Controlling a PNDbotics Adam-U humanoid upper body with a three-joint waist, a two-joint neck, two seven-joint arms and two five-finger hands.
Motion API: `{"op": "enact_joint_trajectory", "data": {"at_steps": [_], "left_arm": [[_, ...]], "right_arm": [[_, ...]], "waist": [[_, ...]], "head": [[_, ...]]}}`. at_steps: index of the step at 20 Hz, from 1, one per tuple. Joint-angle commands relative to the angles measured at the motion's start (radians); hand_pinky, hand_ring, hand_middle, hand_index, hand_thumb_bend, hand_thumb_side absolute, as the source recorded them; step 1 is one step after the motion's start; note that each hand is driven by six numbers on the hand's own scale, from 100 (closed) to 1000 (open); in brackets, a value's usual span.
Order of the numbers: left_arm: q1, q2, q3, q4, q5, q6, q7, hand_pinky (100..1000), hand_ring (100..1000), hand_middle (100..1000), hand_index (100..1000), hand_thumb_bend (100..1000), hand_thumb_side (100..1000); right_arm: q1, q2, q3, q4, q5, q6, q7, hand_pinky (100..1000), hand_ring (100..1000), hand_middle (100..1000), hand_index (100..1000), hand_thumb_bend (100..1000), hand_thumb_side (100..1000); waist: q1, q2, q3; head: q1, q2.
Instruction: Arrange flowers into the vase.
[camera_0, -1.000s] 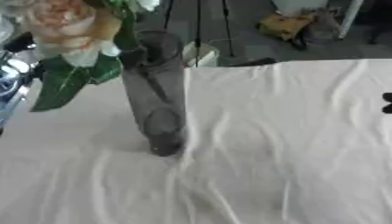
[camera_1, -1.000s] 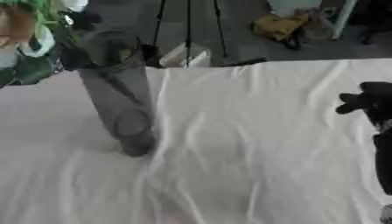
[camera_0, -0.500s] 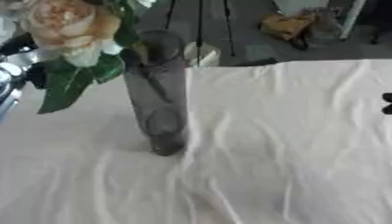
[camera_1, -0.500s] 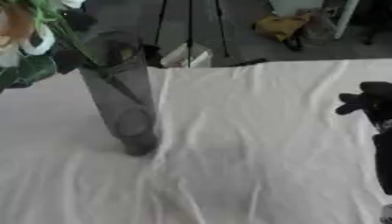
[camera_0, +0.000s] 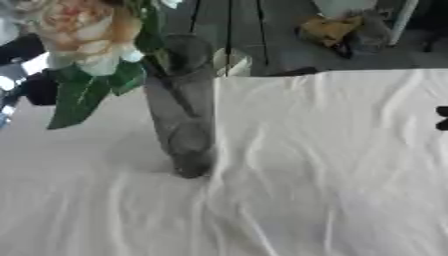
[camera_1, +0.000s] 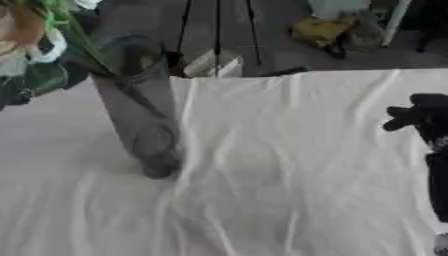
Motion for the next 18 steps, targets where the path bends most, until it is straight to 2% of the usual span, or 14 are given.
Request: {"op": "enact_joint_trajectory", "data": {"at_steps": [1, 18], "left_arm": [[0.0, 0.047, 0.027, -0.028, -0.009, -0.005, 0.006, 1000, 958, 951, 1000, 473, 1000], [0.169, 0.107, 0.085, -0.154, -0.003, 0.027, 0.04, 1000, 952, 941, 1000, 449, 1000]], "right_arm": [[-0.006, -0.01, -0.009, -0.02, -0.007, -0.001, -0.002, 751, 529, 508, 711, 100, 1000], [-0.007, -0.011, -0.015, -0.02, -0.008, -0.003, -0.012, 751, 531, 509, 712, 100, 1000]], "waist": [[-0.015, -0.044, 0.003], [-0.023, -0.048, 0.02]], "head": [[-0.003, 0.005], [-0.032, 0.026]]}}
